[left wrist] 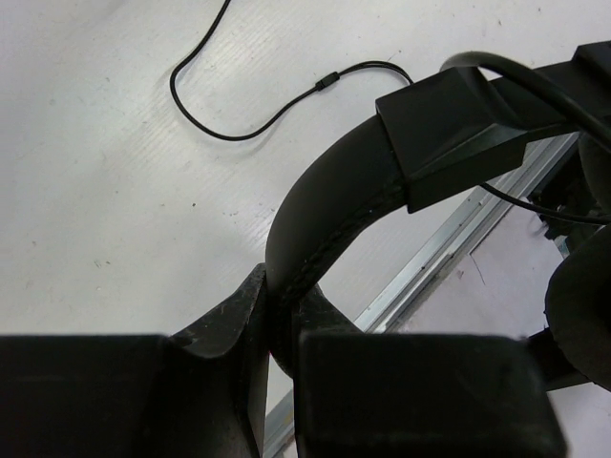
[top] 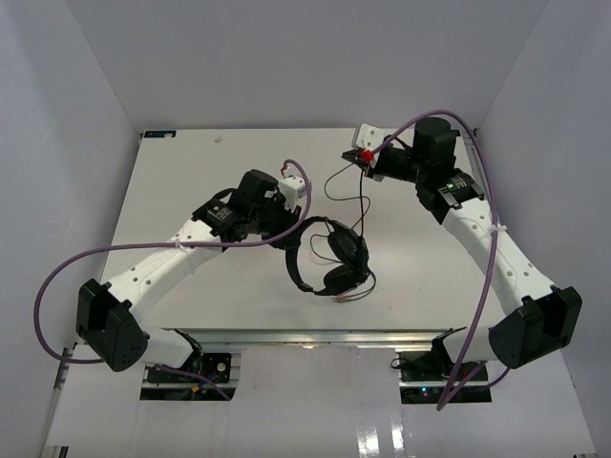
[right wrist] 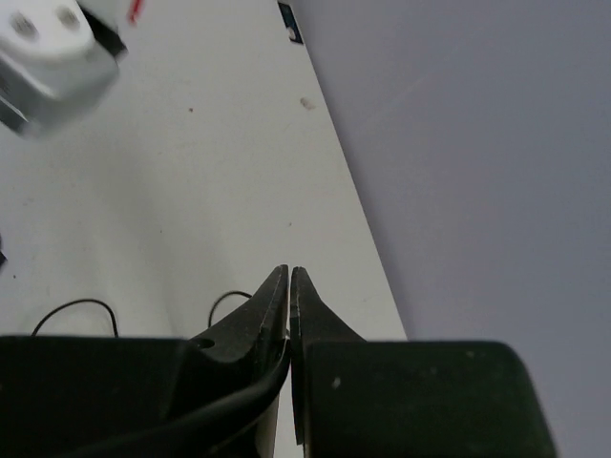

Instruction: Wrap the headphones

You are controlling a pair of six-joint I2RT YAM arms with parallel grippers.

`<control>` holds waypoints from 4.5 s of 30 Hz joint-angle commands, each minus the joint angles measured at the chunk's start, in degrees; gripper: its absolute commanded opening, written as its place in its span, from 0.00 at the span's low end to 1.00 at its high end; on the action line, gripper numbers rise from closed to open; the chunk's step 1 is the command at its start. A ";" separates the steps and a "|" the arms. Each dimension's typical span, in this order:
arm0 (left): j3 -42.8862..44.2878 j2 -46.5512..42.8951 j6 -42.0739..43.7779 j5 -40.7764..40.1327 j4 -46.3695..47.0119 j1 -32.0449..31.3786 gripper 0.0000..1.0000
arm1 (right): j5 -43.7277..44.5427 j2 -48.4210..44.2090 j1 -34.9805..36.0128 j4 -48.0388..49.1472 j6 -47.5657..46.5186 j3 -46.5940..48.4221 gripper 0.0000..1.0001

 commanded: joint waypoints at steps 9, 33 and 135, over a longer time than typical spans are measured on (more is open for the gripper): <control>9.32 11.02 -1.63 -2.89 9.08 0.17 0.00 | 9.39 -1.12 10.39 -9.54 -6.77 4.70 0.08; 6.13 9.07 -20.27 -35.50 27.29 1.39 0.00 | 21.74 -1.81 12.24 -7.56 -1.17 10.17 0.08; 58.44 12.99 -12.13 -36.81 -5.92 0.99 0.00 | -23.04 23.58 7.87 88.28 72.91 -31.44 0.20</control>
